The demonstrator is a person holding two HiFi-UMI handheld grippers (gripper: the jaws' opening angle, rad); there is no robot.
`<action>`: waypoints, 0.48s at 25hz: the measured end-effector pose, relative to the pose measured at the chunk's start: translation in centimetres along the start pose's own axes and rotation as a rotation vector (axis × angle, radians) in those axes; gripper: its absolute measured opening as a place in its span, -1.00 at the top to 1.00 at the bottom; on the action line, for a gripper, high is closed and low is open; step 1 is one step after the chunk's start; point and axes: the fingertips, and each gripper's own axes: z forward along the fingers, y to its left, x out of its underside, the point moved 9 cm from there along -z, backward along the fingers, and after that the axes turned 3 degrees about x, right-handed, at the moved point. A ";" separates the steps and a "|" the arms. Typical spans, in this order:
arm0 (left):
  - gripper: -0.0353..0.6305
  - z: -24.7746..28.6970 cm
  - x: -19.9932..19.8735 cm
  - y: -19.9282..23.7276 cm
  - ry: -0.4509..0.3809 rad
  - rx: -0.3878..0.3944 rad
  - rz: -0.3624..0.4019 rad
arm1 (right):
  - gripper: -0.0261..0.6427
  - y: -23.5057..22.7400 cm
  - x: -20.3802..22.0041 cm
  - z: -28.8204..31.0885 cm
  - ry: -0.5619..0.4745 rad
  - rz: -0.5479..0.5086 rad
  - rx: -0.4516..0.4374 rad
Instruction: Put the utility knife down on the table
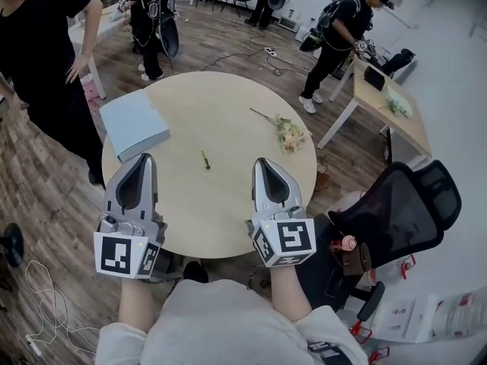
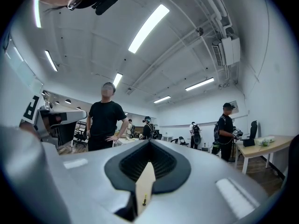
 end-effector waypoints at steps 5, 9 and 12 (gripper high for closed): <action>0.87 -0.6 -0.3 -0.4 -0.004 -0.003 0.003 | 0.89 0.2 -0.2 -0.7 -0.006 0.003 -0.004; 0.87 -0.9 -0.6 -0.5 -0.007 -0.009 0.003 | 0.89 0.3 -0.4 -0.9 -0.010 0.003 -0.009; 0.87 -1.0 -0.7 -0.4 -0.007 -0.011 0.002 | 0.89 0.4 -0.6 -0.9 -0.014 0.000 -0.011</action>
